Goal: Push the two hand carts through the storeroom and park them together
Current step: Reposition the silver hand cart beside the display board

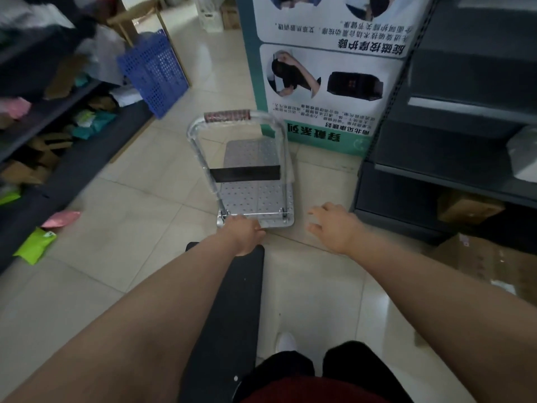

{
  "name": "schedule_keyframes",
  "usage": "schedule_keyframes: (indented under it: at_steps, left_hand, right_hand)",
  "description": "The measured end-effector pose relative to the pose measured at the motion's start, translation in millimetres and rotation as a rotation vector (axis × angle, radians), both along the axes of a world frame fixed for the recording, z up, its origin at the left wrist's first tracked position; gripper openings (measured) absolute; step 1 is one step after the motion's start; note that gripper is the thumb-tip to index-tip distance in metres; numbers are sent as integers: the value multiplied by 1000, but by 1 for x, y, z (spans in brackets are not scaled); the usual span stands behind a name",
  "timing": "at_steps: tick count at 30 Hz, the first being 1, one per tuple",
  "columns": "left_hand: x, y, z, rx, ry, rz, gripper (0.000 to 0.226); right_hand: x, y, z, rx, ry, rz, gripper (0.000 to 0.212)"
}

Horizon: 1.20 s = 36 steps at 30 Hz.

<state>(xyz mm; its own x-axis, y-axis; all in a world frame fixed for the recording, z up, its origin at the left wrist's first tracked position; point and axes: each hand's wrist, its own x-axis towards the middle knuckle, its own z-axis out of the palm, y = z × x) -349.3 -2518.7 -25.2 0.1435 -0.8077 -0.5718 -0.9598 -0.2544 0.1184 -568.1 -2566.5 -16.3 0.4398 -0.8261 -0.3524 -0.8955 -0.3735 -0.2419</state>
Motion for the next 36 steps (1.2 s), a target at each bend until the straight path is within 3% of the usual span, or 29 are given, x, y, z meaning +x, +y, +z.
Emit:
schedule_keyframes:
  at_steps: [3,16,21,28,36]
  left_hand:
    - [-1,-41,7,-14,10,-13,45]
    - [56,-196,25,-100,-50,337,52]
    - [86,-235,30,-111,-37,340,55]
    - [168,-307,21,-273,-52,294,66]
    - [248,-351,-15,-54,-62,194,68]
  right_hand:
    - [7,-42,-4,20,9,32,45]
    - [68,-266,1,20,-3,204,49]
    - [104,-302,-4,48,2,242,50]
    - [175,-344,-9,-47,-72,177,46]
    - [242,-361,-34,9,-19,70,51]
